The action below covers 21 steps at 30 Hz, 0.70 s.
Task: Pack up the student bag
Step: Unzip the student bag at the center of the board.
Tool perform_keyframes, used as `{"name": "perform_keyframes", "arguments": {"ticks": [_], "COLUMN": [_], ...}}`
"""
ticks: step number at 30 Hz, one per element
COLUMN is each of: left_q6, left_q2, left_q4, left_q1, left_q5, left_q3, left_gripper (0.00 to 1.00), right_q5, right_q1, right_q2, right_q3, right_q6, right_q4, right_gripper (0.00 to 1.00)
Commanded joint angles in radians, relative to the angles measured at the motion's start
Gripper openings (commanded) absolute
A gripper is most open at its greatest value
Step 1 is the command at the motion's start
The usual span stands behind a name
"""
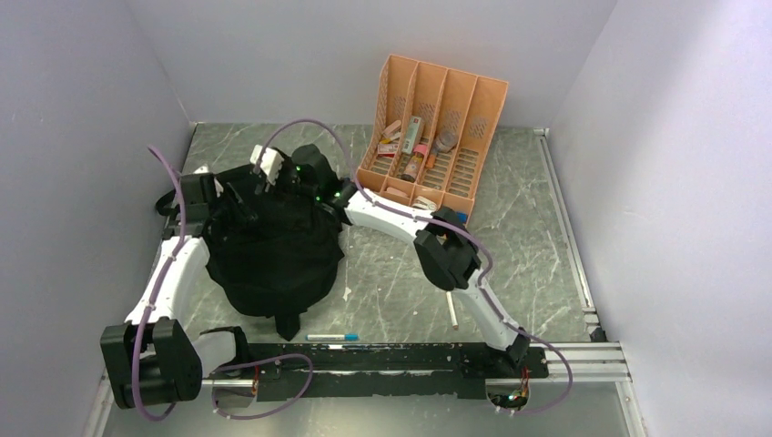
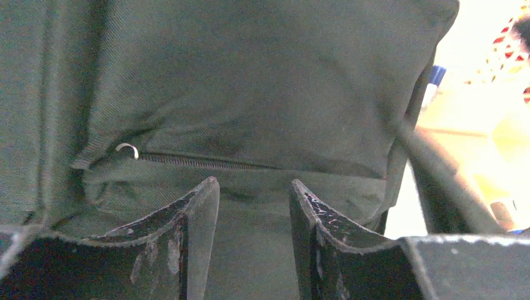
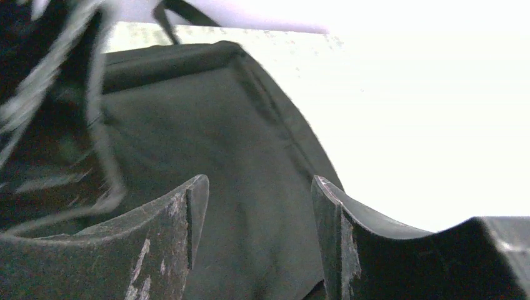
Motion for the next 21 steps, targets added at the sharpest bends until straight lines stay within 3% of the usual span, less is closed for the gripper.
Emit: {"name": "perform_keyframes", "arguments": {"ticks": [1,11,21], "left_q6": [-0.016,-0.020,-0.059], "left_q2": [-0.008,-0.024,-0.028], "left_q4": [0.040,-0.013,-0.078], "left_q1": [-0.023,-0.029,-0.029], "left_q5": [0.060,0.021,0.017], "left_q3": [-0.058,-0.074,0.021], "left_gripper": [0.50,0.48,0.47], "right_q5": [0.075,-0.104,-0.269], "right_q1": [-0.013,-0.014,-0.014], "right_q2": [0.135,0.120,0.067], "right_q3": [0.176,0.137,0.036], "right_q6": [-0.003,-0.107,-0.187], "right_q4": [-0.151,-0.290,-0.381], "right_gripper": [0.65,0.65,0.65]}}
